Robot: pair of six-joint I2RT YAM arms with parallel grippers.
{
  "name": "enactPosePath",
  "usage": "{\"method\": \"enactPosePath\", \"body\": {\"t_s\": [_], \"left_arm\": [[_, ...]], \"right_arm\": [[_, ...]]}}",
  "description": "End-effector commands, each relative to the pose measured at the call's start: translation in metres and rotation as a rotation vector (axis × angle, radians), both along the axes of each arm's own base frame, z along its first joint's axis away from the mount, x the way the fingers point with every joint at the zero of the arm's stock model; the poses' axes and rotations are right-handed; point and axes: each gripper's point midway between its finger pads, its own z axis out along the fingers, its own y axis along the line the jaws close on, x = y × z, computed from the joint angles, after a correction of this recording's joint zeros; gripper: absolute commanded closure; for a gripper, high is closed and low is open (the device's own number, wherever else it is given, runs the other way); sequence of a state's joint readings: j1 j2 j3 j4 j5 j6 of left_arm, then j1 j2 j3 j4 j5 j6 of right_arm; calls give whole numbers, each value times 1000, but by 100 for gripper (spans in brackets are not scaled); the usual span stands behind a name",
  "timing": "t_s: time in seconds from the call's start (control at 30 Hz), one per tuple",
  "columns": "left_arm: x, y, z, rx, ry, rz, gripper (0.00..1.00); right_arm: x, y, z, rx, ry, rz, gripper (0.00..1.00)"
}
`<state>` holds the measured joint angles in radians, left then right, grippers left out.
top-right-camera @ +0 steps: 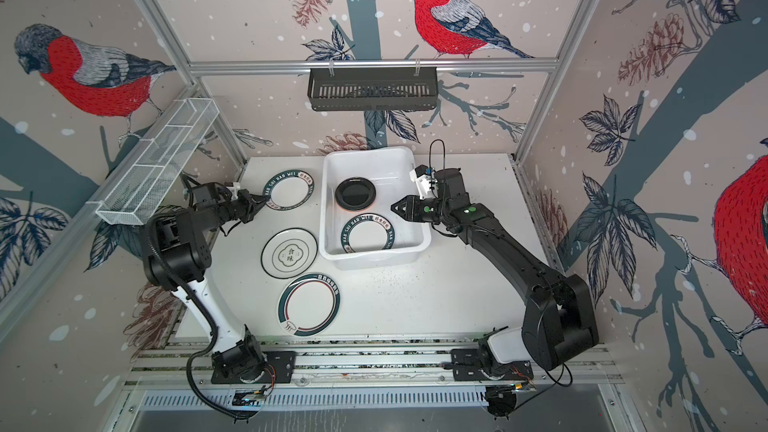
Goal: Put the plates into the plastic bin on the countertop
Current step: 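Tilt the green-rimmed plate upright with the left gripper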
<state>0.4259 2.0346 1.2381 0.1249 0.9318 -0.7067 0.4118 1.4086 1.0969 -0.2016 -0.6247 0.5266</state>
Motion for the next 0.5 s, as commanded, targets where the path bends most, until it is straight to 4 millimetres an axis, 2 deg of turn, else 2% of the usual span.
{"method": "enactPosePath", "body": {"t_s": [0.0, 0.47], "left_arm": [[5, -5, 27, -56, -87, -24, 100], [7, -33, 66, -155, -186, -79, 100]], "right_arm": [[2, 2, 9, 13, -26, 12, 67], [2, 2, 10, 12, -23, 9, 66]]}}
